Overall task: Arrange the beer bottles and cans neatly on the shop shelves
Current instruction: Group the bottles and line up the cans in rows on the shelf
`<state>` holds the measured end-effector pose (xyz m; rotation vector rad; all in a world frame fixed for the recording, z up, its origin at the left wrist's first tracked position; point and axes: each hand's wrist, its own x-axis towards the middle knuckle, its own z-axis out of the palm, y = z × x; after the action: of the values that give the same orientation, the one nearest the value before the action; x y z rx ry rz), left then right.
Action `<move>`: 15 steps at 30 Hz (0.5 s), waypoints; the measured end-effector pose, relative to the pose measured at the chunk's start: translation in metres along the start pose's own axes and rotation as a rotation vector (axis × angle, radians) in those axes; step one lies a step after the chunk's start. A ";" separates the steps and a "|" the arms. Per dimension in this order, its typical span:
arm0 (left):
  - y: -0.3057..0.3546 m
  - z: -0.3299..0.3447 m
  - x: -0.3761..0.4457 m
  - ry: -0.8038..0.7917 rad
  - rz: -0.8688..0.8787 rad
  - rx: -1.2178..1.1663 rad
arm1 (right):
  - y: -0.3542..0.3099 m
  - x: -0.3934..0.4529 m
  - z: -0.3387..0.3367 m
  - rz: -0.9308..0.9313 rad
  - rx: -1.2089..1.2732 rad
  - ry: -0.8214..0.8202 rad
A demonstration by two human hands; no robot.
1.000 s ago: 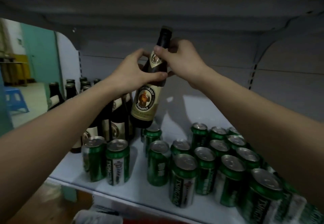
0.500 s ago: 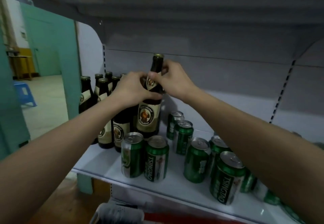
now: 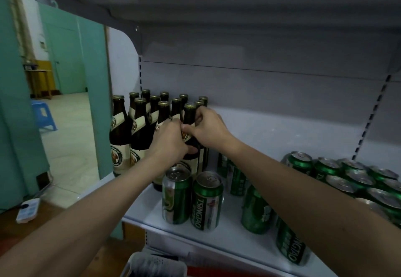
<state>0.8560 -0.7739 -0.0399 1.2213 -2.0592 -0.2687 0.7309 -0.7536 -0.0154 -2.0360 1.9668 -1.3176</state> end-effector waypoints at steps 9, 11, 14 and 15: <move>-0.004 0.004 -0.012 0.073 0.018 -0.004 | 0.002 -0.006 -0.009 -0.009 0.079 -0.159; -0.001 -0.001 -0.015 0.151 0.050 -0.008 | 0.002 -0.007 -0.029 0.028 0.113 -0.136; 0.021 -0.009 -0.021 0.316 0.213 -0.099 | 0.015 -0.002 -0.064 0.124 0.197 -0.023; 0.032 -0.009 -0.021 0.295 0.266 -0.141 | 0.023 0.001 -0.073 0.171 0.223 0.002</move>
<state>0.8467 -0.7380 -0.0273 0.8356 -1.8824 -0.0985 0.6714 -0.7212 0.0193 -1.7282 1.8506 -1.4268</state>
